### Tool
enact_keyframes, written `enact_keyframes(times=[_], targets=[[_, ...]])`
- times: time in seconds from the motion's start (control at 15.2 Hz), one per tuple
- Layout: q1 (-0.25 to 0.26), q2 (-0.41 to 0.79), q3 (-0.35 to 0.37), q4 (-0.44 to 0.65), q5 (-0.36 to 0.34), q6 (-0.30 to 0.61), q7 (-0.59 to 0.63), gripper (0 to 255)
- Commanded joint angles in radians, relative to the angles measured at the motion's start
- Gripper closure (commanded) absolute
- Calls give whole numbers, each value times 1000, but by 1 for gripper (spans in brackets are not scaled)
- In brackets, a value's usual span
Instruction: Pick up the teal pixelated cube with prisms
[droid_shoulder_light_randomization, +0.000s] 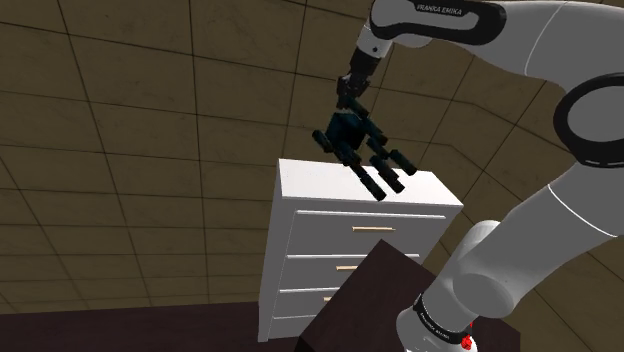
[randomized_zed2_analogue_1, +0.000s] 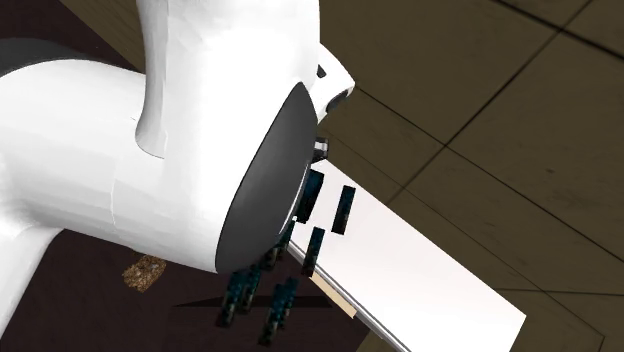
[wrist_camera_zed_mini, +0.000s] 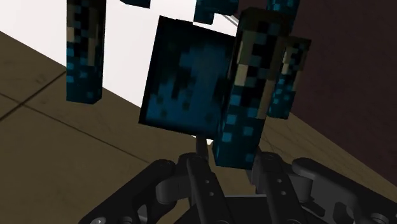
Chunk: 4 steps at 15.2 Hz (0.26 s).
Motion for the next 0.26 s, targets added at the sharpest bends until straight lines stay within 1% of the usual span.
enact_keyframes(times=[0.0, 0.2], targets=[[1, 5, 1, 39, 1, -32, 2, 255], [1, 9, 0, 58, 2, -48, 2, 255]])
